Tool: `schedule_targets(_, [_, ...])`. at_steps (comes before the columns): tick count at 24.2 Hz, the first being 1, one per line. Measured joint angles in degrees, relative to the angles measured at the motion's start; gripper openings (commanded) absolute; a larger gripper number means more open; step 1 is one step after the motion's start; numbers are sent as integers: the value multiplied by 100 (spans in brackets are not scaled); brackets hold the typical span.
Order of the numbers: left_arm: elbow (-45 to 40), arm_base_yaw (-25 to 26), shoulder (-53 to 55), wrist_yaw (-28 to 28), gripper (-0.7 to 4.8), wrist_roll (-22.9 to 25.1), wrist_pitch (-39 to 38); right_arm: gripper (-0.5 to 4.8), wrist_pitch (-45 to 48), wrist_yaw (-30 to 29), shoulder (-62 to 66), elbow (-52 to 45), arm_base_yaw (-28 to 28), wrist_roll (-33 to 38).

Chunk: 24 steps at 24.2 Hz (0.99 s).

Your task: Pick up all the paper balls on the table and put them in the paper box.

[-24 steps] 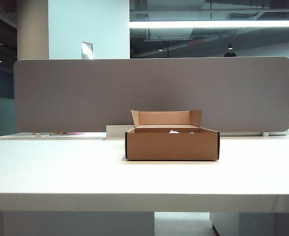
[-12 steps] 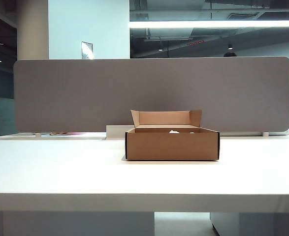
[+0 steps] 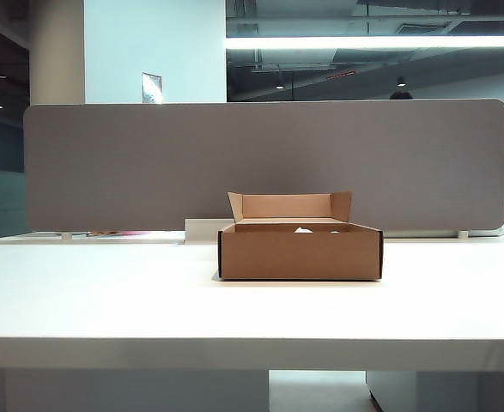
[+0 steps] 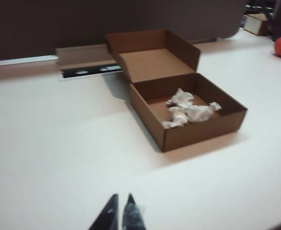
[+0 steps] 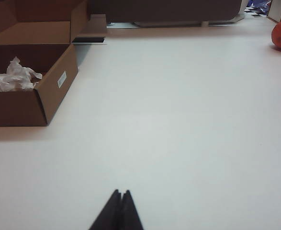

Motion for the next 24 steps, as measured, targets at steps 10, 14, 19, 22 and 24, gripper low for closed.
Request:
schedule_targets(10, [-1244, -175, -155, -1182, 15, -240, 957, -5, 0, -4, -2, 0, 0, 2])
schedule_targets(14, [-1858, -2, -734, -1405, 15, -251, 1167, -5, 0, -2, -2, 0, 2, 0])
schedule_targets(19, [-2422, 702, -1556, -710, 15, -262, 1252, -5, 2, -2, -4, 0, 4, 2])
schedule_targets(22, [-2422, 876, -1683, -466, 15, -262, 1281, -5, 0, -2, -4, 0, 4, 2])
schedule_targets(24, [-2424, 1060, -1880, -365, 15, -258, 1272, -5, 0, -2, -4, 0, 4, 2])
